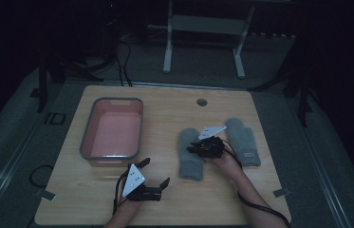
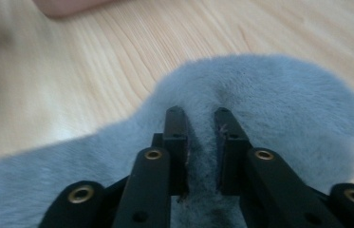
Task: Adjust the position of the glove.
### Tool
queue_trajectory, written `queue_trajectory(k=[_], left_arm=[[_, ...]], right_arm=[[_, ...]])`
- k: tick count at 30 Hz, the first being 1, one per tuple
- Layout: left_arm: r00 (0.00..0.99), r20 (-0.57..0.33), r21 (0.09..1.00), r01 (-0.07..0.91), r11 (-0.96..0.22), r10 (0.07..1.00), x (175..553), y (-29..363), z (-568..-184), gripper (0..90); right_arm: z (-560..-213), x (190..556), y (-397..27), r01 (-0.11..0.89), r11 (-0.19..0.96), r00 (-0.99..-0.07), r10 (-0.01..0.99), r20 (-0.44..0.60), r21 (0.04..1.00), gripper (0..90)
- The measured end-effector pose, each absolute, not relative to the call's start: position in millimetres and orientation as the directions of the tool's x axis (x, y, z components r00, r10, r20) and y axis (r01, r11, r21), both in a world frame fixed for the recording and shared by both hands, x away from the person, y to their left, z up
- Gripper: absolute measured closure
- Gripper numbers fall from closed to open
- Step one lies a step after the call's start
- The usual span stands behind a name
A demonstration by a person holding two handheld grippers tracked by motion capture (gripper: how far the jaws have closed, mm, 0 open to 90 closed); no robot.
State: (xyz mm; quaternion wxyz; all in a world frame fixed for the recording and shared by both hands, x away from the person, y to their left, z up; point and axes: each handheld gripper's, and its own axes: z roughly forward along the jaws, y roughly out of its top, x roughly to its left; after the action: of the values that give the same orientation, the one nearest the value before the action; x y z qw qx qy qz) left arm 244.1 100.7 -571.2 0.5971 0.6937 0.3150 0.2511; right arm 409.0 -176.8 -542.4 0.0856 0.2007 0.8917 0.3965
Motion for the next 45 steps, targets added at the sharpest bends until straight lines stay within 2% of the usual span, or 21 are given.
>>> queue_trajectory(k=[2, 3, 5, 7, 9, 10, 11, 14, 17, 18, 21, 27, 28, 29, 30, 33, 37, 41, 44, 45], left_arm=[[0.676, -0.029, 0.987, 0.138, -0.088, 0.737, 244, 101, -571, 2.4], [0.676, -0.029, 0.986, 0.138, -0.088, 0.737, 244, 101, -571, 2.4], [0.676, -0.030, 0.986, 0.139, -0.087, 0.737, 244, 101, -571, 2.4], [0.676, -0.029, 0.987, 0.137, -0.088, 0.736, 244, 101, -571, 2.4], [0.676, -0.028, 0.987, 0.137, -0.088, 0.736, 244, 101, -571, 2.4], [0.676, -0.029, 0.987, 0.137, -0.088, 0.736, 244, 101, -571, 2.4], [0.676, -0.030, 0.987, 0.139, -0.086, 0.736, 244, 101, -571, 2.4], [0.675, -0.030, 0.987, 0.139, -0.086, 0.737, 244, 101, -571, 2.4], [0.676, -0.029, 0.987, 0.137, -0.088, 0.737, 244, 101, -571, 2.4], [0.676, -0.028, 0.987, 0.137, -0.088, 0.737, 244, 101, -571, 2.4], [0.675, -0.028, 0.987, 0.137, -0.088, 0.737, 244, 101, -571, 2.4], [0.675, -0.028, 0.987, 0.137, -0.088, 0.737, 244, 101, -571, 2.4], [0.675, -0.028, 0.987, 0.137, -0.088, 0.737, 244, 101, -571, 2.4], [0.675, -0.029, 0.987, 0.137, -0.087, 0.737, 244, 101, -571, 2.4], [0.675, -0.030, 0.986, 0.139, -0.087, 0.737, 244, 101, -571, 2.4], [0.674, -0.031, 0.986, 0.140, -0.086, 0.738, 244, 101, -571, 2.4], [0.674, -0.031, 0.986, 0.140, -0.086, 0.738, 244, 101, -571, 2.4], [0.674, -0.030, 0.986, 0.140, -0.088, 0.738, 244, 101, -571, 2.4], [0.675, -0.031, 0.986, 0.141, -0.087, 0.738, 244, 101, -571, 2.4], [0.675, -0.032, 0.986, 0.141, -0.086, 0.737, 244, 101, -571, 2.4]], right_arm=[[-545, 411, -176, 0.293, 0.602, -0.907, 0.421, 0.017, 0.743, 73.7], [-545, 416, -175, 0.312, 0.592, -0.902, 0.430, 0.036, 0.743, 66.7], [-543, 416, -174, 0.314, 0.588, -0.900, 0.433, 0.037, 0.745, 61.2], [-539, 416, -174, 0.306, 0.595, -0.899, 0.438, 0.019, 0.744, 49.6], [-538, 415, -175, 0.304, 0.592, -0.897, 0.442, 0.015, 0.746, 47.0], [-535, 415, -177, 0.303, 0.585, -0.889, 0.457, 0.003, 0.752, 37.3], [-532, 414, -180, 0.308, 0.572, -0.883, 0.469, 0.005, 0.760, 33.8], [-522, 412, -190, 0.325, 0.527, -0.862, 0.507, 0.017, 0.785, 29.7], [-511, 407, -202, 0.326, 0.502, -0.835, 0.551, -0.006, 0.801, 28.8], [-500, 401, -213, 0.326, 0.483, -0.807, 0.590, -0.026, 0.813, 31.4], [-494, 400, -224, 0.353, 0.461, -0.781, 0.625, -0.015, 0.814, 32.9], [-481, 392, -272, 0.397, 0.374, -0.660, 0.751, -0.023, 0.838, 33.4], [-480, 390, -287, 0.402, 0.363, -0.617, 0.786, -0.045, 0.840, 35.7], [-480, 390, -287, 0.402, 0.363, -0.617, 0.786, -0.045, 0.840, 35.7], [-480, 390, -295, 0.409, 0.361, -0.598, 0.800, -0.052, 0.838, 39.5], [-486, 392, -322, 0.450, 0.331, -0.540, 0.841, -0.043, 0.829, 44.1], [-498, 393, -335, 0.482, 0.304, -0.486, 0.873, -0.037, 0.821, 44.2], [-526, 397, -341, 0.542, 0.273, -0.417, 0.908, -0.028, 0.795, 44.2], [-535, 398, -341, 0.566, 0.258, -0.405, 0.914, -0.009, 0.783, 44.3], [-545, 398, -340, 0.578, 0.261, -0.395, 0.919, -0.015, 0.773, 47.9]])
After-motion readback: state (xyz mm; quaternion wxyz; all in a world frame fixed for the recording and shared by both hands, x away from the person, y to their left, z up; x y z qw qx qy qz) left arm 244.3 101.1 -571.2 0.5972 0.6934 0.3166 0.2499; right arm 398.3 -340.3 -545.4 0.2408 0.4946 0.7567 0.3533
